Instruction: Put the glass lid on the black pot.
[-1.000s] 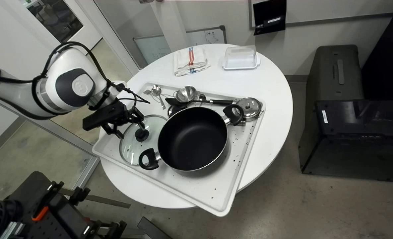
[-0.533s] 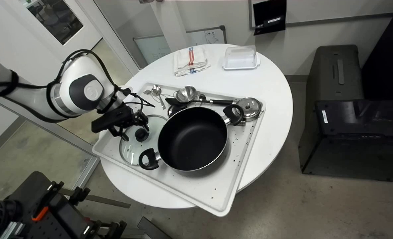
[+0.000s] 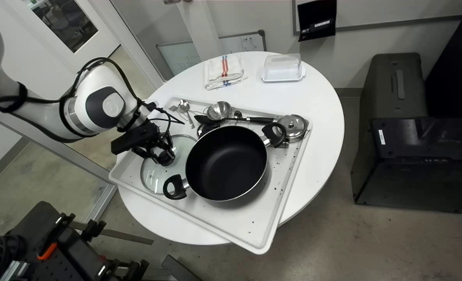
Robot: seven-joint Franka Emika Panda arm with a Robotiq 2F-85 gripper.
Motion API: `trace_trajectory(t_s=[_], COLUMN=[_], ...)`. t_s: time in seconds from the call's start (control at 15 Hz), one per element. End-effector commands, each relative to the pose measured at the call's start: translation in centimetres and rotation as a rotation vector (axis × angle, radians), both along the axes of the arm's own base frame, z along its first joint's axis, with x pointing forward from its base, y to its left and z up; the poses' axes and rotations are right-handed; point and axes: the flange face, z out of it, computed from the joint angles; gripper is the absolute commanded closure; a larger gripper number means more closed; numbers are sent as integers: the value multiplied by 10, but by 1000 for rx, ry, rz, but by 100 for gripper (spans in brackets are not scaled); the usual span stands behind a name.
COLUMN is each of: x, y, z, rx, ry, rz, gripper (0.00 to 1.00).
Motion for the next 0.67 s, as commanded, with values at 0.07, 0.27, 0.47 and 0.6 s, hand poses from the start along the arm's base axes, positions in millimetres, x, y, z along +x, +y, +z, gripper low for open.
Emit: trace_trajectory(t_s=[0.07, 0.27, 0.47, 0.6], x=[2, -2, -9, -13], y=[1, 3, 10, 17], z=[-1, 12, 30, 41], rx=[0, 14, 37, 51], ry=[-11, -14, -14, -26], rz=[-1, -2, 4, 17], gripper=[75, 75, 75, 75])
